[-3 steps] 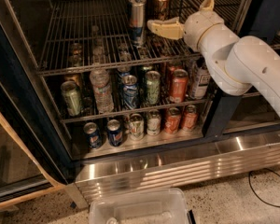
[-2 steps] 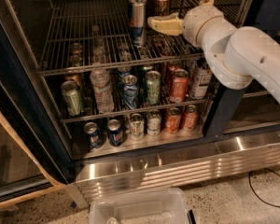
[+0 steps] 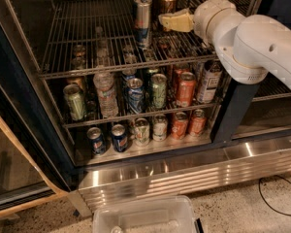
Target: Pick orange can from top shelf of fridge
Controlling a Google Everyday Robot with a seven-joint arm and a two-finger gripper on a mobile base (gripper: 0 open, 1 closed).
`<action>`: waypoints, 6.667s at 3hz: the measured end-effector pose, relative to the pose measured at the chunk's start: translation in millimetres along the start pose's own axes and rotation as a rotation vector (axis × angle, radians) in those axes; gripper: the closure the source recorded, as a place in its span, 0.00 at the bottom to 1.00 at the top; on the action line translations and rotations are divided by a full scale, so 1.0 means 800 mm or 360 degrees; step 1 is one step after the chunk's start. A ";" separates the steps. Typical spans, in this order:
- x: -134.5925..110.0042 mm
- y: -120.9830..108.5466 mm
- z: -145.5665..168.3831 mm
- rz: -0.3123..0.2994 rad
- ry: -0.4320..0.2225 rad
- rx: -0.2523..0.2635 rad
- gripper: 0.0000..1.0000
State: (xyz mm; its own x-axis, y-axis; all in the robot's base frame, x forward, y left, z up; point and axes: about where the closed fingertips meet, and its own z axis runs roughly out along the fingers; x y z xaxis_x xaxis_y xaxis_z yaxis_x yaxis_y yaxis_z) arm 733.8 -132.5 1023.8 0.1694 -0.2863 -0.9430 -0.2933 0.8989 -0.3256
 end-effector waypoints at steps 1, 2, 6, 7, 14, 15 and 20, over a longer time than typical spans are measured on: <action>0.000 0.000 0.000 0.0000 0.0000 0.0000 0.00; 0.005 0.003 0.018 0.0058 -0.0029 -0.0005 0.00; 0.035 -0.012 0.059 0.0079 0.0009 0.0066 0.00; 0.039 -0.021 0.062 0.0061 0.0019 0.0082 0.19; 0.045 0.023 0.102 0.0426 0.0048 -0.0207 0.27; 0.052 0.021 0.105 0.0414 0.0071 -0.0183 0.27; 0.064 0.002 0.138 0.0391 0.0100 -0.0091 0.27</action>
Offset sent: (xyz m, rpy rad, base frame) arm 0.0324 0.0099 -0.0106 0.0947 -0.0068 0.0230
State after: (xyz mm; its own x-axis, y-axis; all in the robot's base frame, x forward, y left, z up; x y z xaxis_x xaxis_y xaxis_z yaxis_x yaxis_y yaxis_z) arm 845.8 -109.2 982.2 0.0280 -0.0832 -0.9961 -0.3713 0.9244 -0.0877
